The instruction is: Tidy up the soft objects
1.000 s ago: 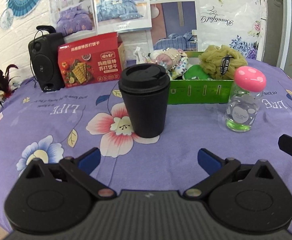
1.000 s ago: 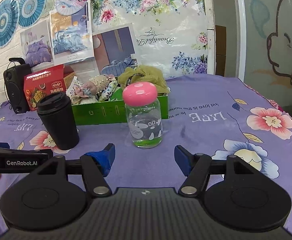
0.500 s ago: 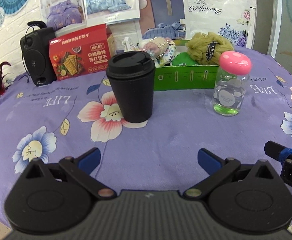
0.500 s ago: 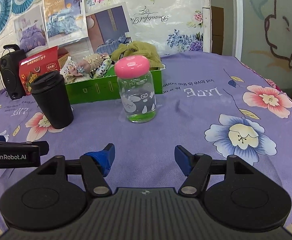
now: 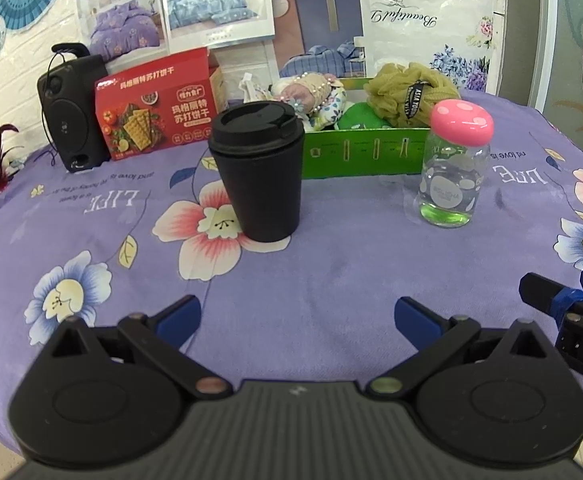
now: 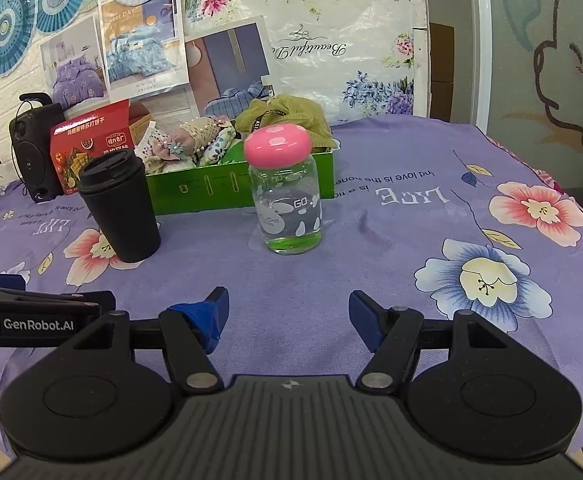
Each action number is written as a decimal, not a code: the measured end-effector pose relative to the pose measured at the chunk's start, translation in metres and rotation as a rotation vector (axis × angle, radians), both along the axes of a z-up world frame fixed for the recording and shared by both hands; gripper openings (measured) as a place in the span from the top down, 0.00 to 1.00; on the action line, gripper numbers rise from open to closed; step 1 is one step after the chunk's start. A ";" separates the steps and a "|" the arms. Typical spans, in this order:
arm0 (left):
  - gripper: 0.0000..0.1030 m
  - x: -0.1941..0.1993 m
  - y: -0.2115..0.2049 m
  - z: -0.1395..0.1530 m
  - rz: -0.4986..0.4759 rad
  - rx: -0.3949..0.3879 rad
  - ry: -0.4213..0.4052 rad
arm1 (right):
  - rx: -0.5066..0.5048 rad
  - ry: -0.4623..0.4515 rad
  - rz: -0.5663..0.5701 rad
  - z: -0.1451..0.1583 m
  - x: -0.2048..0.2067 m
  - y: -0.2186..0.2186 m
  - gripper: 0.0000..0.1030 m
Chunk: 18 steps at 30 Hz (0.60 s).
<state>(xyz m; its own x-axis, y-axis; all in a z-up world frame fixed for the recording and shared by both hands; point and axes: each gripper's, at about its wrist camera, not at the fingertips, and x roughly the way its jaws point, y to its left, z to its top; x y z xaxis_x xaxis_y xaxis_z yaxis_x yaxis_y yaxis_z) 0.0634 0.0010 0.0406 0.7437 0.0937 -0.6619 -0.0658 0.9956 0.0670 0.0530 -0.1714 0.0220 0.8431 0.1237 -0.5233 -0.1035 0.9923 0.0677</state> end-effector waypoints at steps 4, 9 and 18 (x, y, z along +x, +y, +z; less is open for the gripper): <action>0.00 0.000 -0.001 0.000 -0.007 -0.009 0.002 | -0.002 0.001 0.005 0.000 0.000 0.002 0.49; 0.00 0.001 -0.001 -0.001 -0.008 -0.007 0.006 | -0.002 0.001 0.007 0.000 -0.001 0.003 0.49; 0.01 0.000 0.002 -0.001 0.005 -0.029 -0.011 | 0.000 0.004 0.007 -0.002 0.000 0.004 0.49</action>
<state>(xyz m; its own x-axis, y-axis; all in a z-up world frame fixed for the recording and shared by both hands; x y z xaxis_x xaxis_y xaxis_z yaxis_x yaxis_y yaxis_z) 0.0639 0.0028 0.0393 0.7503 0.0790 -0.6564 -0.0718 0.9967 0.0379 0.0527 -0.1671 0.0205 0.8399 0.1296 -0.5270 -0.1105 0.9916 0.0677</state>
